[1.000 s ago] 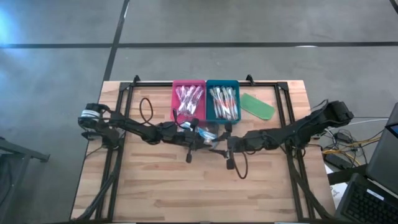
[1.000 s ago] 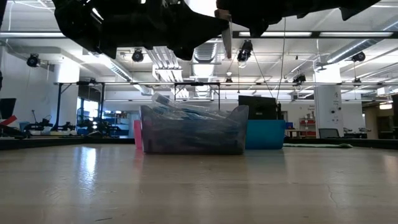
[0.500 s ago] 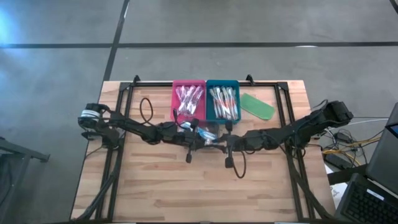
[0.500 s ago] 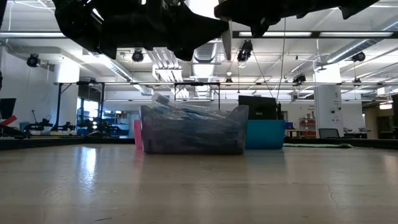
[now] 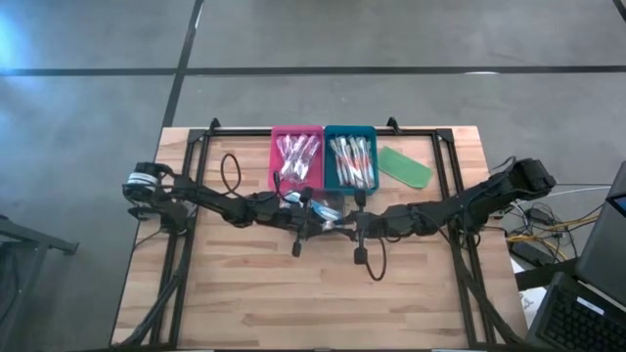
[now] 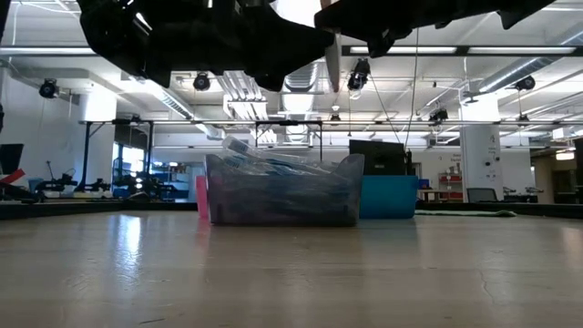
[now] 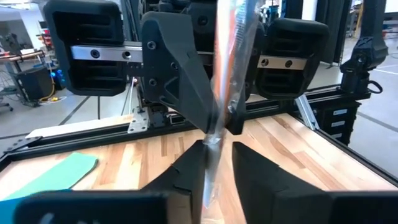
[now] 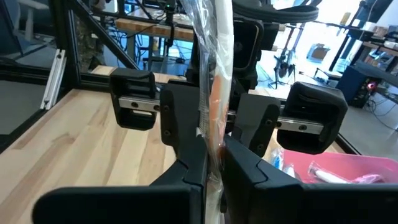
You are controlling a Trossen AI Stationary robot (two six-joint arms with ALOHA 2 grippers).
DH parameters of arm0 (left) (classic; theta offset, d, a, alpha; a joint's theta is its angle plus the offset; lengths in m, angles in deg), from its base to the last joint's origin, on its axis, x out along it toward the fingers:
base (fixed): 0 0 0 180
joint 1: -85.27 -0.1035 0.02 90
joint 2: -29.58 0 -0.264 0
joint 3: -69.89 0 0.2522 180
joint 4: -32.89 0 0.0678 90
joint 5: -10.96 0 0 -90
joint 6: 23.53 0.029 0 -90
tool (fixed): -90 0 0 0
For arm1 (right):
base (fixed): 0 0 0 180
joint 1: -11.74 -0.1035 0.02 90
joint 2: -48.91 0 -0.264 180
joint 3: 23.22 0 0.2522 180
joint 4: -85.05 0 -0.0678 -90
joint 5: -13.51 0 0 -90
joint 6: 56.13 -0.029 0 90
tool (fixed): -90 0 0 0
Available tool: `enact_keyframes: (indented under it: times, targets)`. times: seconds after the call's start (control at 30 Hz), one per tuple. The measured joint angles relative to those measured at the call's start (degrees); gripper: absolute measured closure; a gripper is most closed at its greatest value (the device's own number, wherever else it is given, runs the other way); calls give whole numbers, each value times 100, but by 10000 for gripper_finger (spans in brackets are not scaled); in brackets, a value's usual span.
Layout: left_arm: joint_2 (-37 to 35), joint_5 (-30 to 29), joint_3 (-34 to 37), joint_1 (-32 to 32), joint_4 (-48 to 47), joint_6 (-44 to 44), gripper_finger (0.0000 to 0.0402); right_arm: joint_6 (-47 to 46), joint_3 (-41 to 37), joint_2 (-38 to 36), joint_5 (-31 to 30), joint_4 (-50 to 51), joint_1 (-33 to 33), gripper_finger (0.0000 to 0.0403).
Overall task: Pick & Place Toothbrushes
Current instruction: Put the orange toothbrush into the blue bin
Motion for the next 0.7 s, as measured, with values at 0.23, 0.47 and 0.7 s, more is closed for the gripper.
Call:
enact_keyframes:
  times: [0.23, 0.47, 0.7]
  targets:
    - [-24, 36, 0, 51, -197, 137, 239, -48, -9, 0, -2, 26, 0, 380]
    - [-1037, -600, 2, 23, -2199, 777, 190, -548, -11, -89, -423, 92, 0, 380]
    - [-2391, -1511, 2, 22, -4326, 668, 188, -1134, 347, -431, -1473, 1167, 338, 380]
